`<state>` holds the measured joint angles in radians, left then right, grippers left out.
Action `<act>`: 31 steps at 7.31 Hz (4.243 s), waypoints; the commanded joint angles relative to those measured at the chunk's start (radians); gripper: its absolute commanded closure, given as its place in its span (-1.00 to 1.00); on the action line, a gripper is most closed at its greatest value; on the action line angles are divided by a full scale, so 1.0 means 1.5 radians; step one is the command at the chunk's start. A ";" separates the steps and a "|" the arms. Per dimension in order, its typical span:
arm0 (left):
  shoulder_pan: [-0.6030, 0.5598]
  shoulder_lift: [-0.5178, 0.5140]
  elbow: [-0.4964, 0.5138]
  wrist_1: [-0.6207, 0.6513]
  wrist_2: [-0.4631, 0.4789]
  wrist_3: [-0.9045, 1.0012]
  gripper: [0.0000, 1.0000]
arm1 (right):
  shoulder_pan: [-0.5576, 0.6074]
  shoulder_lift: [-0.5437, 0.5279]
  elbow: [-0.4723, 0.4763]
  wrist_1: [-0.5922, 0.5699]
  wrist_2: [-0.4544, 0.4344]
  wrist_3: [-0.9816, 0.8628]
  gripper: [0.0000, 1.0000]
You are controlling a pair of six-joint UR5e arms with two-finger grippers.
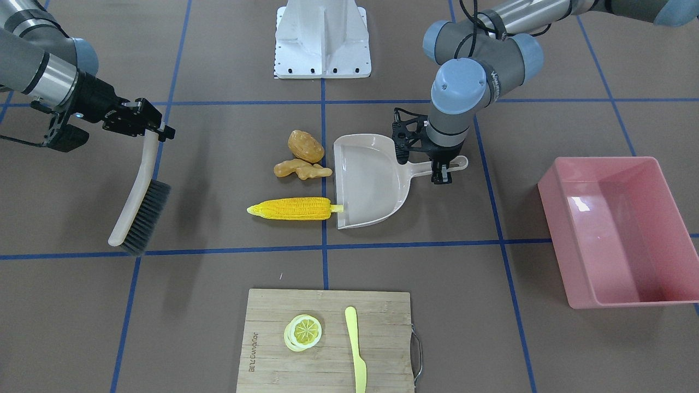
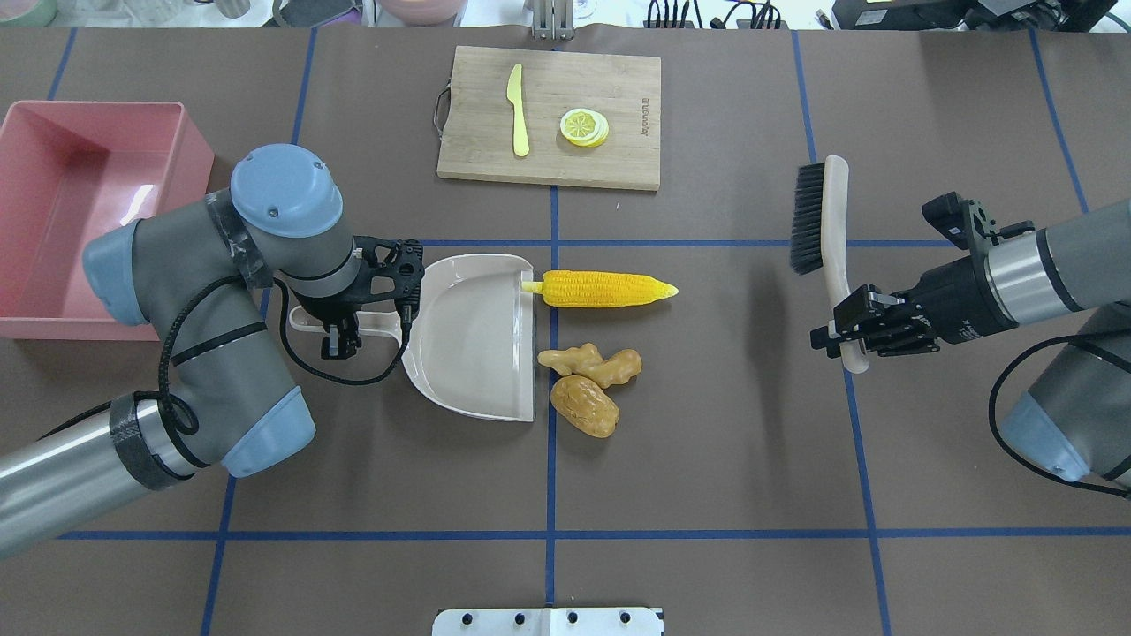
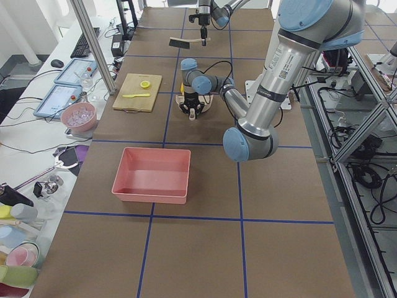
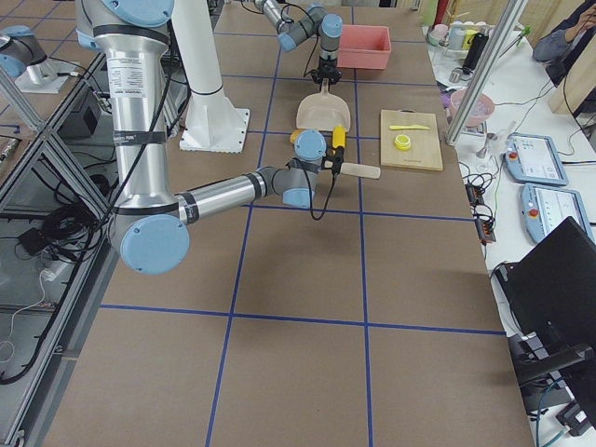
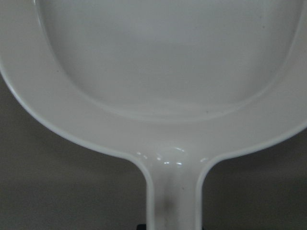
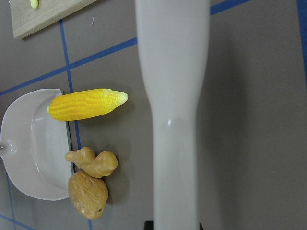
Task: Sweep and dump trash into bin
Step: 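Carry the brush toward the produce beside the dustpan with the right gripper, then sweep the corn, ginger and potato into the dustpan with the brush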
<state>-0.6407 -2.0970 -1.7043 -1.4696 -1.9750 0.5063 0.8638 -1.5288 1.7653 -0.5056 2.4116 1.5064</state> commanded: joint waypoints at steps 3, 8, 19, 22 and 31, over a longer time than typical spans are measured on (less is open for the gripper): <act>-0.004 0.003 -0.001 0.000 -0.001 0.001 1.00 | 0.002 -0.025 0.011 0.002 0.006 -0.010 1.00; -0.005 0.004 -0.003 0.000 -0.001 0.000 1.00 | 0.023 -0.019 0.023 -0.001 0.014 -0.039 1.00; -0.005 0.006 -0.002 -0.001 -0.002 0.000 1.00 | -0.172 0.098 -0.004 -0.145 -0.097 -0.038 1.00; -0.005 0.004 -0.001 -0.001 -0.002 0.000 1.00 | -0.205 0.093 -0.001 -0.143 -0.097 -0.018 1.00; -0.005 -0.001 0.004 -0.001 -0.001 0.000 1.00 | -0.320 0.230 -0.091 -0.109 -0.180 0.035 1.00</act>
<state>-0.6489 -2.0980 -1.7015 -1.4706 -1.9758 0.5050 0.4032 -1.2325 1.6644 -0.6664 2.1565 1.5571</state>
